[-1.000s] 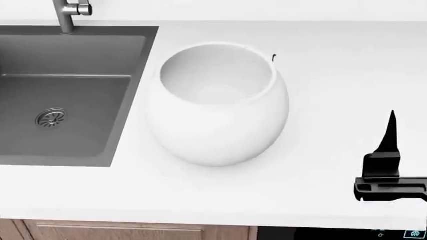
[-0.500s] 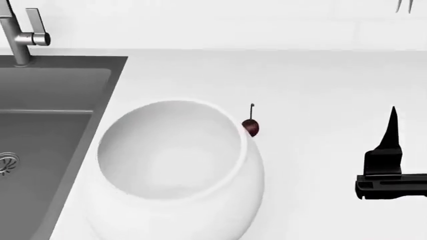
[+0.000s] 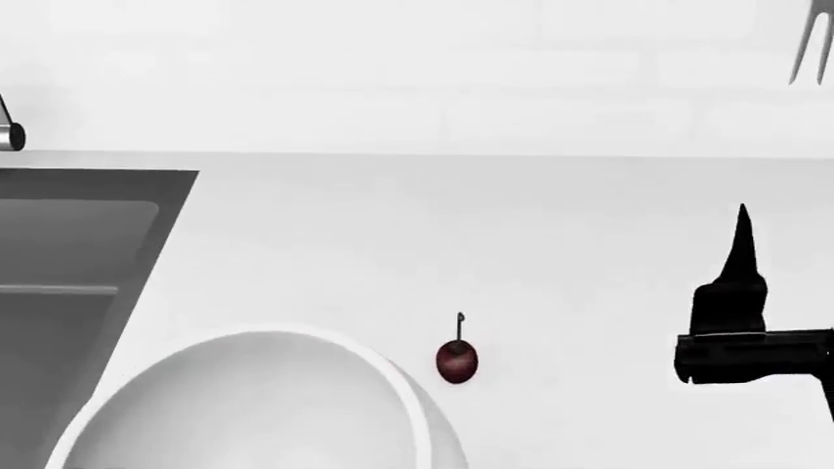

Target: There is a mixed pile of frozen fruits and vegetables on the counter. Locate all the frozen vegetables and place the items in a bowl on the counter. Take all the frozen fruits and defrost them in a running sink.

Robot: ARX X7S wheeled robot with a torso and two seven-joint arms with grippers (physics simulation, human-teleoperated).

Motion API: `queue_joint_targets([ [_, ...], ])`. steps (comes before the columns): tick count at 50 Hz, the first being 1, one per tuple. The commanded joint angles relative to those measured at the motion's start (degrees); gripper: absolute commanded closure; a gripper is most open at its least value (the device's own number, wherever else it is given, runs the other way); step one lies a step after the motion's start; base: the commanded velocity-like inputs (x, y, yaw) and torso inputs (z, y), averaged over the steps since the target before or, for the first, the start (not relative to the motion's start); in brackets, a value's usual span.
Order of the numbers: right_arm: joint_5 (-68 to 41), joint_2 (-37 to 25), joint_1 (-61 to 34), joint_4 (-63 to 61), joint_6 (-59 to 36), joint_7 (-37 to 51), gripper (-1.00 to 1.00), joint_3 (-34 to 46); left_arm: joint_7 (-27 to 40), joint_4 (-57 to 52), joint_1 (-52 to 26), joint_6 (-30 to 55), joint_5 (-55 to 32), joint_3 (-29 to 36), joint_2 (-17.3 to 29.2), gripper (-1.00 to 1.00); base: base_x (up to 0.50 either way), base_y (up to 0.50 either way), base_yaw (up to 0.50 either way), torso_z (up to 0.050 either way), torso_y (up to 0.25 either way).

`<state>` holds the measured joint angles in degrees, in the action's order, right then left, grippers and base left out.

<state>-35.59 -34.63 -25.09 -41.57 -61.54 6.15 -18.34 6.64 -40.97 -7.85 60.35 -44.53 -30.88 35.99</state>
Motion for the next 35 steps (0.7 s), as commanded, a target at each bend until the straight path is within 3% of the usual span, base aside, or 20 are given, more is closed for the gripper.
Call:
queue_joint_targets([
  [1, -16.4, 5.1, -12.8, 2.0, -19.5, -0.2, -1.00, -7.7, -1.5, 0.3, 0.8, -1.0, 1.3, -1.2, -0.2, -1.00, 0.00, 0.00, 0.00, 0.000, 0.000],
  [4, -24.0, 7.9, -18.8, 5.6, -28.1, 2.6, -1.00, -8.4, -1.1, 0.0, 0.0, 0.1, 0.3, -2.0, 0.3, -1.00, 0.00, 0.00, 0.00, 0.000, 0.000],
  [9, -38.5, 7.4, -21.0, 12.2, -28.2, 13.5, -1.00, -5.1, -0.7, 0.1, 0.3, -0.4, 1.1, -1.1, -0.1, -1.00, 0.00, 0.00, 0.00, 0.000, 0.000],
  [14, -41.3, 8.3, -22.8, 16.7, -27.2, 16.6, -1.00, -1.4, -1.1, 0.1, 1.1, -0.7, 0.8, -1.9, -0.2, -1.00, 0.00, 0.00, 0.00, 0.000, 0.000],
  [20, -36.8, 9.4, -22.5, 20.3, -23.9, 13.9, -1.00, 6.1, -1.5, -0.1, 1.9, -0.8, 0.3, -2.9, -0.1, -1.00, 0.00, 0.00, 0.00, 0.000, 0.000],
  [33, -41.5, 13.8, -28.5, 37.6, -27.6, 20.8, -1.00, 9.5, -2.1, -0.1, 3.8, -2.1, 0.9, -3.0, -0.5, -1.00, 0.00, 0.00, 0.00, 0.000, 0.000],
  [35, -39.4, 12.6, -28.6, 37.6, -26.4, 18.4, -1.00, 13.6, -1.5, 0.1, 3.2, -2.2, 1.4, -1.6, -0.8, -1.00, 0.00, 0.00, 0.00, 0.000, 0.000],
])
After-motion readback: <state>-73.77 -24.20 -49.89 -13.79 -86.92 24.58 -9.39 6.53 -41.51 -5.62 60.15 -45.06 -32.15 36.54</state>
